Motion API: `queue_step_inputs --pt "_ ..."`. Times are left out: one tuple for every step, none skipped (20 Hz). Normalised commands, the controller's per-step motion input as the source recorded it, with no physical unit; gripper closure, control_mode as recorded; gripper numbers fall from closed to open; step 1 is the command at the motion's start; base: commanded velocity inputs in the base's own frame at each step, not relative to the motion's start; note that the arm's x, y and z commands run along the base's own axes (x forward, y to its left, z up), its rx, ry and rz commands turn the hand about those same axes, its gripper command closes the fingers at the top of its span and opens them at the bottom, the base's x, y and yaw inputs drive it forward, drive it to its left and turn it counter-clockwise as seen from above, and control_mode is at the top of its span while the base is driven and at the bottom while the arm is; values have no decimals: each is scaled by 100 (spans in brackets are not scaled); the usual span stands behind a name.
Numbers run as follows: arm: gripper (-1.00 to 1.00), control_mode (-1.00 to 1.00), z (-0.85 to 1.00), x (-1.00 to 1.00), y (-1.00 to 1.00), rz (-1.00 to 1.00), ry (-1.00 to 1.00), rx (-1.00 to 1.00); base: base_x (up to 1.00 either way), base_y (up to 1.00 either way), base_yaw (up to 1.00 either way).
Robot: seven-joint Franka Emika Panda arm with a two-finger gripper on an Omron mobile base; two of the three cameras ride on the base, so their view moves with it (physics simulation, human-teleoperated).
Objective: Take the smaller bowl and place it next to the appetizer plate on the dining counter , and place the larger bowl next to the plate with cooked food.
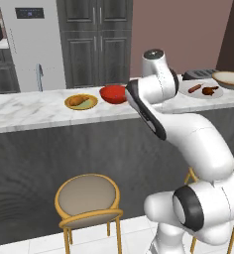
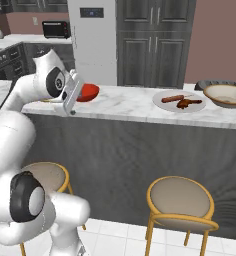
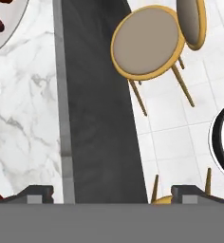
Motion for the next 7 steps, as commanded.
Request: queue_step_inputs --pt "-100 -100 26 -100 -36 0 -21 0 0 0 0" --pt "-100 -100 27 -100 -35 0 -20 0 0 0 0" --pt "-100 -100 26 -100 -34 0 -16 0 0 0 0" --pt "-100 -100 26 -99 -31 0 -13 0 0 0 0" --pt "-100 -100 24 -90 -26 0 -11 0 0 0 0" --pt "-100 -100 23 -73 -21 1 -7 0 0 0 0" --pt "-100 -100 24 -58 -20 3 -4 0 0 0 0"
